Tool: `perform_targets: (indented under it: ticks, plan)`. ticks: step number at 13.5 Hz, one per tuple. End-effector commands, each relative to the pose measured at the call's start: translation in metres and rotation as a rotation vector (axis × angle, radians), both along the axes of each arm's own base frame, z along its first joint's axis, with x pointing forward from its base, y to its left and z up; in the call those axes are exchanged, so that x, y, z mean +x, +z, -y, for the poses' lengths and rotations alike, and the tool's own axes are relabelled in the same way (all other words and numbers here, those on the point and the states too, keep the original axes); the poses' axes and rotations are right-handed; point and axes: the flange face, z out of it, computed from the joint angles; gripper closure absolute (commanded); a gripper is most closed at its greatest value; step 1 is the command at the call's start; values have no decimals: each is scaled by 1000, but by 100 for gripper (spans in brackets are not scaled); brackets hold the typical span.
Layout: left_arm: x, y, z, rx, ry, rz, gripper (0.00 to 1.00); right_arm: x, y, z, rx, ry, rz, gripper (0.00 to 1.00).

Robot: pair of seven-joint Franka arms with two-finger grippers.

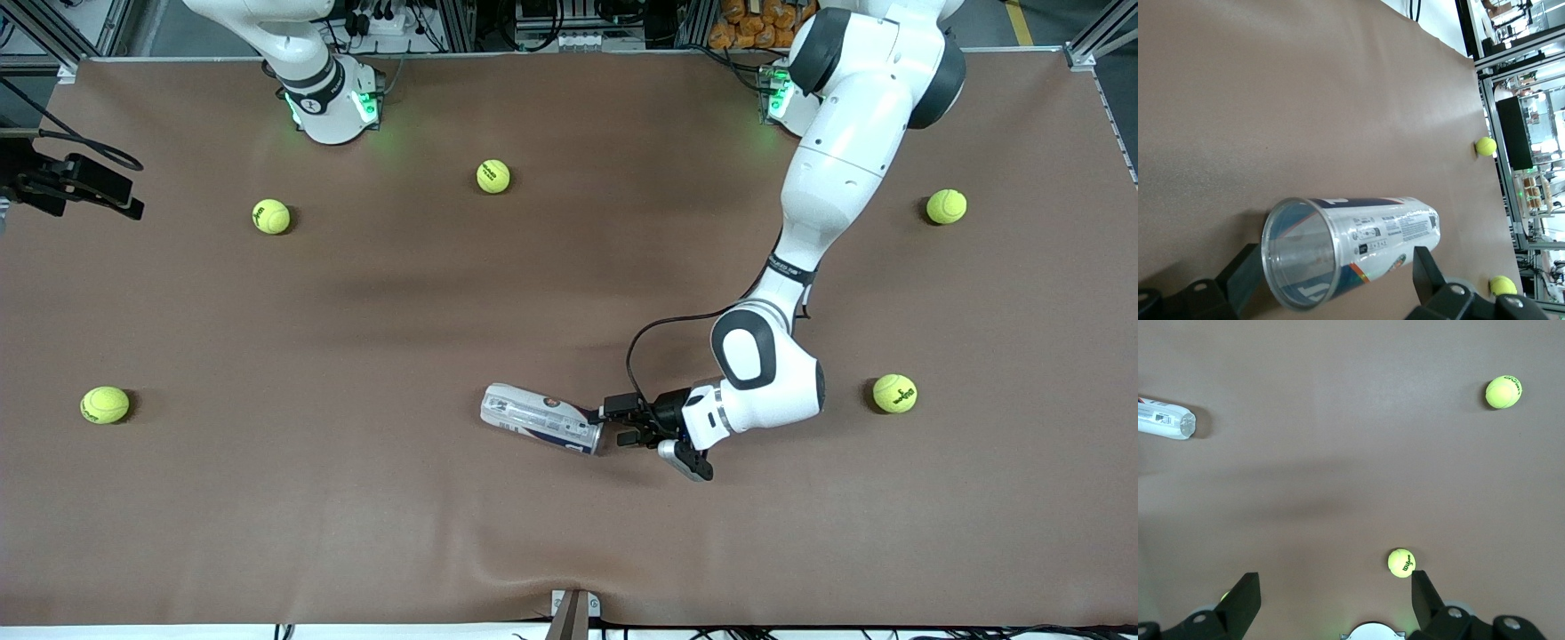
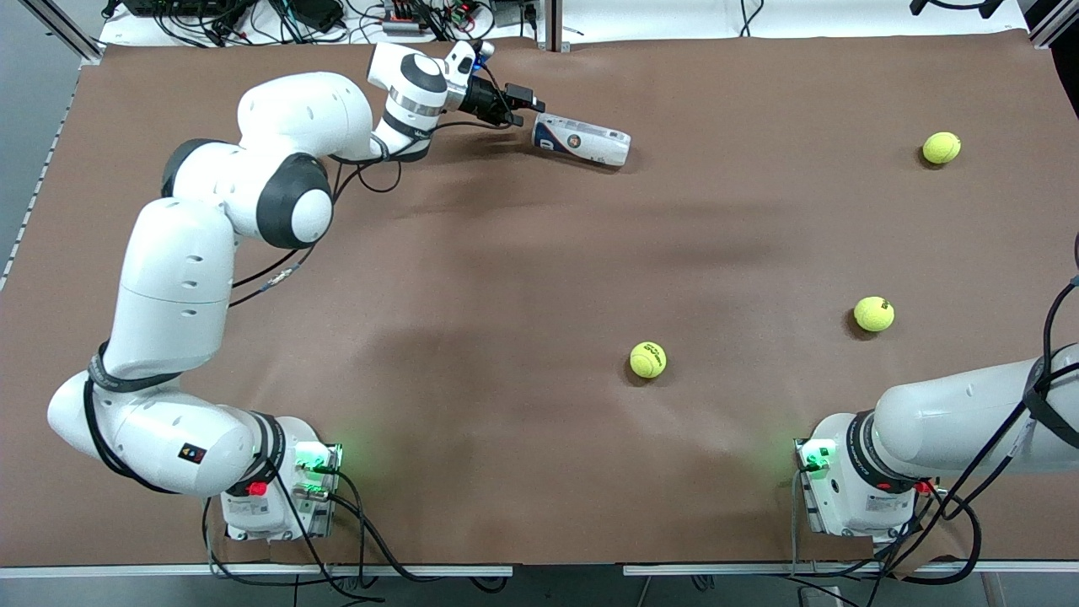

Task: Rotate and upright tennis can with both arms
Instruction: 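Close the left gripper around the can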

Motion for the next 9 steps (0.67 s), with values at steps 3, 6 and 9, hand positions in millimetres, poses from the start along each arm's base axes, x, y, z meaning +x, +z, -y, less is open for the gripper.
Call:
perform_targets:
  ticks: [3,6,9]
  plan:
    - [-1,-9,28,-77,35,-6,0,-1,4,0,1,8,9,0]
    - [-4,-2,45,-106,32,-5,0,-2,5,1,1,6,13,0]
    - [-4,0,45,-114,37,-2,1,-2,5,1,1,6,11,0]
